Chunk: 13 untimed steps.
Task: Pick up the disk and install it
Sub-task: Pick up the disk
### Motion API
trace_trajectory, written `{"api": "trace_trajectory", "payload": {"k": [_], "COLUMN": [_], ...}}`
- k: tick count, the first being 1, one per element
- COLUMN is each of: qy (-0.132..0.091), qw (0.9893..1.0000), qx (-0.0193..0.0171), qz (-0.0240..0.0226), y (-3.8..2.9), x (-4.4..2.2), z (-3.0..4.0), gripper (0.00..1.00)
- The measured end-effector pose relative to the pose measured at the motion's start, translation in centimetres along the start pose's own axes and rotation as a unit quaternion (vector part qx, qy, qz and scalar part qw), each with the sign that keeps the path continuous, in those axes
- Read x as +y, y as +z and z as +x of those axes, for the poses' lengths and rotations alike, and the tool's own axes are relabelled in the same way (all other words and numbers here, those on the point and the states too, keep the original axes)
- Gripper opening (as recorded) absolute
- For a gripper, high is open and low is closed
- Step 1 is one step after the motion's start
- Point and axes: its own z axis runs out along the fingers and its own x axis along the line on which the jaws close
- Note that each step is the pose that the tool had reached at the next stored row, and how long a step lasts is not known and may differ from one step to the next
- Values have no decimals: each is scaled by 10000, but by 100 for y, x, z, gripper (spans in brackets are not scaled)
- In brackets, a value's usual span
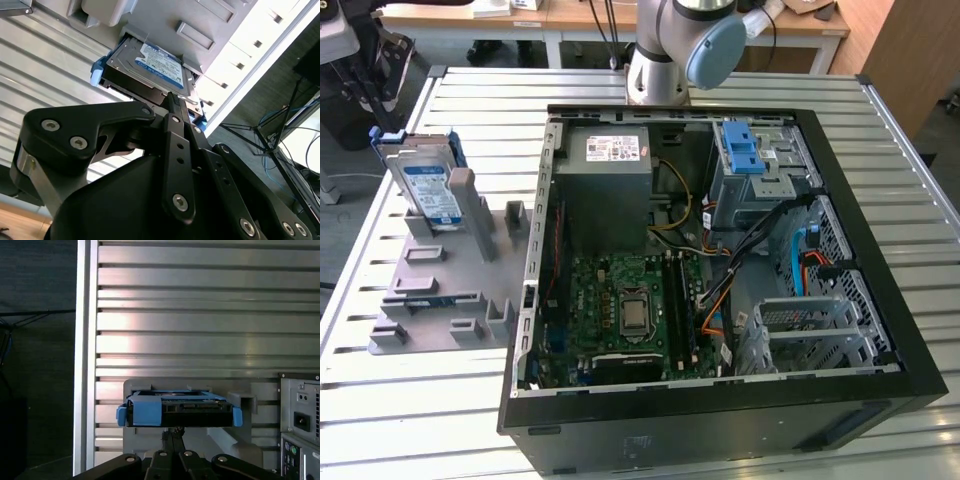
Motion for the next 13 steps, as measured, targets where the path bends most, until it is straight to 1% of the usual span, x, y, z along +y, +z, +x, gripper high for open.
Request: {"api": "trace_trajectory", "payload": {"k": [13], "qy": [-23], "qw": [10000], "qx": [1], "qz": [-1], "y": [0], "x": [0], "z": [0], "gripper": [11]}}
